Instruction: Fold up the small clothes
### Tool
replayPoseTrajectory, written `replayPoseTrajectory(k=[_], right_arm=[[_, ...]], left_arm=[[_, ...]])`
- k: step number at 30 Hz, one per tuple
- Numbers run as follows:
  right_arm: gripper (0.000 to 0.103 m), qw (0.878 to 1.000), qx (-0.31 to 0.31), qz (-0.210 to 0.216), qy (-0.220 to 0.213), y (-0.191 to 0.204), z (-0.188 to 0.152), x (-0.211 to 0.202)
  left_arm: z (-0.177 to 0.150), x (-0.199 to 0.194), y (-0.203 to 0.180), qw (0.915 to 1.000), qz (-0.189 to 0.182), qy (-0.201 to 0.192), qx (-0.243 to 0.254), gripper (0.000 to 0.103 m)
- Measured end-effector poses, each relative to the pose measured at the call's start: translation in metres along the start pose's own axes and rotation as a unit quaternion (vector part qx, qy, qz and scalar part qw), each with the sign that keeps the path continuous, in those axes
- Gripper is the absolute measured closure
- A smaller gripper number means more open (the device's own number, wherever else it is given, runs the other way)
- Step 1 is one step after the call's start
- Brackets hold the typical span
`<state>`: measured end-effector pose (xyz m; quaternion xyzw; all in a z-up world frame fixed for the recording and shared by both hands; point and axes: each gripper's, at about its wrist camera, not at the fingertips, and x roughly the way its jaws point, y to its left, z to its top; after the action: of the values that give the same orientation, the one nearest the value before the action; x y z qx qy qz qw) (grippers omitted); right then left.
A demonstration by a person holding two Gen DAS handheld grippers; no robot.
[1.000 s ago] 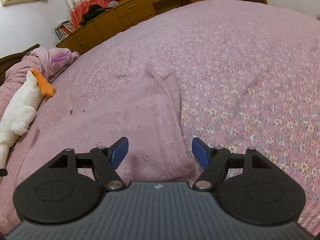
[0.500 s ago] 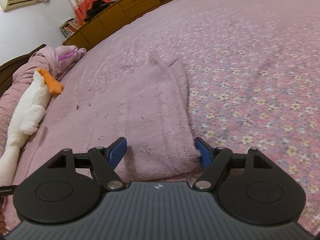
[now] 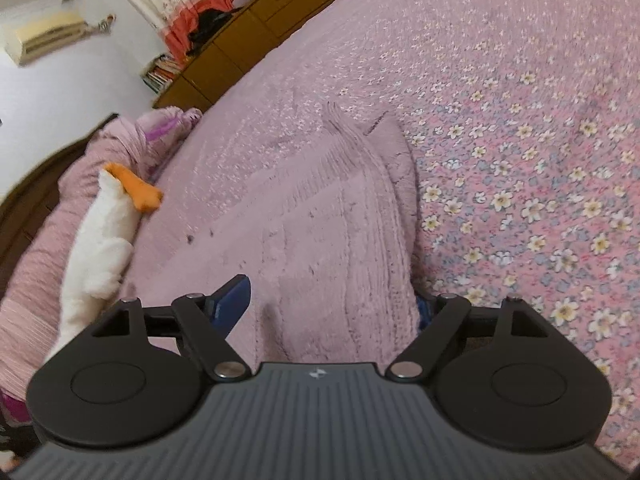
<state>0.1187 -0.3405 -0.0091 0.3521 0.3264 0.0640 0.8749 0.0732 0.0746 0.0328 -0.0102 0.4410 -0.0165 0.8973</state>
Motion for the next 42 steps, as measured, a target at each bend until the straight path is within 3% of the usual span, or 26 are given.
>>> replayPoseTrajectory(k=[8,15,27,28,29,30,42], right_arm=[[0.021,0.999,0.014,0.036,-0.005,-0.008,-0.001,0.002],[0.042,0.998,0.026,0.057,-0.012,-0.011,-0.002,0.003],[0.042,0.999,0.026,0.045,-0.005,-0.01,-0.002,0.02],[0.045,0.999,0.025,0.043,-0.009,-0.01,-0.002,0.021],[0.062,0.999,0.022,0.034,-0.016,-0.009,-0.003,0.022],[0.066,0.999,0.014,0.027,-0.018,-0.008,-0.004,0.024],[0.068,0.998,0.008,0.043,-0.04,0.002,-0.004,0.018]], left_arm=[[0.0,0.001,0.0,1.0,0.002,-0.001,0.003,0.066],[0.0,0.002,0.0,1.0,0.002,-0.001,0.002,0.066],[0.0,0.003,-0.002,1.0,0.003,0.0,0.002,0.066],[0.0,0.003,-0.002,1.0,0.003,0.0,0.003,0.066],[0.0,0.003,-0.002,1.0,0.002,-0.001,0.004,0.066],[0.0,0.003,-0.002,1.0,0.003,-0.001,0.006,0.066],[0.007,-0.008,0.005,0.9999,-0.002,-0.012,0.009,0.066]])
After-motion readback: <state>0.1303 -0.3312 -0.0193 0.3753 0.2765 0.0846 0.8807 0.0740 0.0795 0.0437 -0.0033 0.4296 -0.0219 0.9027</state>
